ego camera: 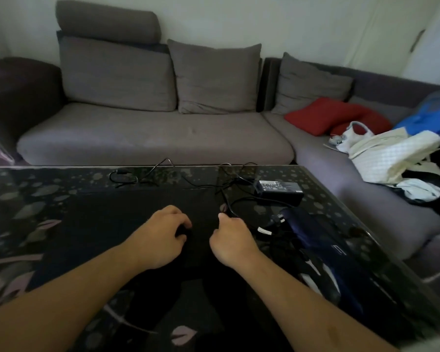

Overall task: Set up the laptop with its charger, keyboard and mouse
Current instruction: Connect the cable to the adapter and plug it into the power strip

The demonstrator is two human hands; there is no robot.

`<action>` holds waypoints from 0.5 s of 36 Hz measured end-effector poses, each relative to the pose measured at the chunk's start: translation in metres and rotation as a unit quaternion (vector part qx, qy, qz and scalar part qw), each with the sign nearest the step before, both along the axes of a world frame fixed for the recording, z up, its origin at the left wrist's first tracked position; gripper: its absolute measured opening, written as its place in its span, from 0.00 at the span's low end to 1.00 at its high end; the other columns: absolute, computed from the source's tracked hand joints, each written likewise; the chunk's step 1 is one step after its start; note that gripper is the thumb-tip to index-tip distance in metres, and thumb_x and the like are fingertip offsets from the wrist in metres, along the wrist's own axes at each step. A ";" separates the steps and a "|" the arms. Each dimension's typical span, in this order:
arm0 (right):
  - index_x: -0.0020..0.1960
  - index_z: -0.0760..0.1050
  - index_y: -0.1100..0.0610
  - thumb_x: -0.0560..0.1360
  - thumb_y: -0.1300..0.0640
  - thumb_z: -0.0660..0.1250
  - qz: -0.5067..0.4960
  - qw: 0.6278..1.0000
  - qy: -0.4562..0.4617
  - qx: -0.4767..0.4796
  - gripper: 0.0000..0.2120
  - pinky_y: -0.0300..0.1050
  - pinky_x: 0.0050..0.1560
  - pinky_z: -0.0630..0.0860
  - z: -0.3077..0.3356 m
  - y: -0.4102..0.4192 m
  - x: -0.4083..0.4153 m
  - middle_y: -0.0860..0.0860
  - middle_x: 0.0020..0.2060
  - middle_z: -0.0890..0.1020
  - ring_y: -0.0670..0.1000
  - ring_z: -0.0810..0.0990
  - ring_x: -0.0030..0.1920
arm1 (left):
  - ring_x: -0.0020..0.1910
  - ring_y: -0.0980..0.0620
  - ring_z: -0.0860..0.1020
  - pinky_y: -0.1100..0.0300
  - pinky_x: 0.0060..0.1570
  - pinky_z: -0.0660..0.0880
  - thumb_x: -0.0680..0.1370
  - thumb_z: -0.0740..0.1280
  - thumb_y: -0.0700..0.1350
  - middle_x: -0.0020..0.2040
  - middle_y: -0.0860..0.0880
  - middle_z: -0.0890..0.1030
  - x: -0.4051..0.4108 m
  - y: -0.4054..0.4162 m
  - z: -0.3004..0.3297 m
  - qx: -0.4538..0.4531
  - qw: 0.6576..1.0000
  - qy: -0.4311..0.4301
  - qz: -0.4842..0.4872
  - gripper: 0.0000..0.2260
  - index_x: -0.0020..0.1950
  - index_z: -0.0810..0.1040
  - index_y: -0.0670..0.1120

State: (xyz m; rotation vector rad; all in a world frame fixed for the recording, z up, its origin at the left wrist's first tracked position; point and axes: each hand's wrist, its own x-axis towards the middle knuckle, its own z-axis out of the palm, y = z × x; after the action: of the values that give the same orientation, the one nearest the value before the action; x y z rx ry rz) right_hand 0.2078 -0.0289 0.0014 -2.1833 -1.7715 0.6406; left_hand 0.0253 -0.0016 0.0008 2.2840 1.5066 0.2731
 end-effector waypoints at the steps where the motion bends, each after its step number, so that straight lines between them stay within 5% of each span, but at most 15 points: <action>1: 0.74 0.71 0.57 0.80 0.58 0.61 -0.005 1.000 0.014 0.004 0.23 0.50 0.63 0.77 0.001 -0.004 0.006 0.58 0.67 0.77 0.60 0.77 0.68 | 0.68 0.55 0.72 0.57 0.72 0.70 0.82 0.69 0.47 0.67 0.58 0.71 0.003 -0.003 0.001 -0.001 1.000 0.000 -0.001 0.15 0.68 0.78 0.56; 7: 0.75 0.70 0.48 0.80 0.54 0.60 -0.093 0.990 -0.074 0.073 0.23 0.56 0.62 0.76 0.019 -0.009 0.070 0.58 0.65 0.77 0.61 0.76 0.65 | 0.64 0.57 0.75 0.60 0.69 0.73 0.82 0.68 0.47 0.64 0.59 0.72 0.016 -0.013 0.005 -0.012 1.000 -0.003 -0.005 0.12 0.66 0.80 0.57; 12: 0.75 0.68 0.47 0.84 0.46 0.56 -0.129 0.981 -0.144 -0.014 0.21 0.56 0.66 0.71 0.003 0.001 0.114 0.58 0.69 0.76 0.61 0.73 0.68 | 0.63 0.57 0.75 0.60 0.67 0.73 0.82 0.68 0.46 0.62 0.58 0.73 0.034 -0.005 0.003 -0.003 1.000 0.004 -0.004 0.12 0.65 0.80 0.57; 18: 0.53 0.74 0.51 0.81 0.47 0.66 -0.156 0.977 -0.104 0.100 0.08 0.55 0.55 0.80 -0.006 0.015 0.125 0.52 0.49 0.82 0.56 0.80 0.52 | 0.61 0.58 0.75 0.63 0.62 0.74 0.82 0.67 0.45 0.60 0.58 0.75 0.076 0.001 -0.001 0.003 1.000 -0.029 -0.003 0.11 0.63 0.80 0.57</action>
State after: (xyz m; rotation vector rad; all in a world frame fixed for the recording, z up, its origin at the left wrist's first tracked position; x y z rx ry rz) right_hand 0.3330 -0.0142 -0.0044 -2.3796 -1.4587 0.1594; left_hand 0.1010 -0.0003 -0.0005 2.2659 1.4716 0.3387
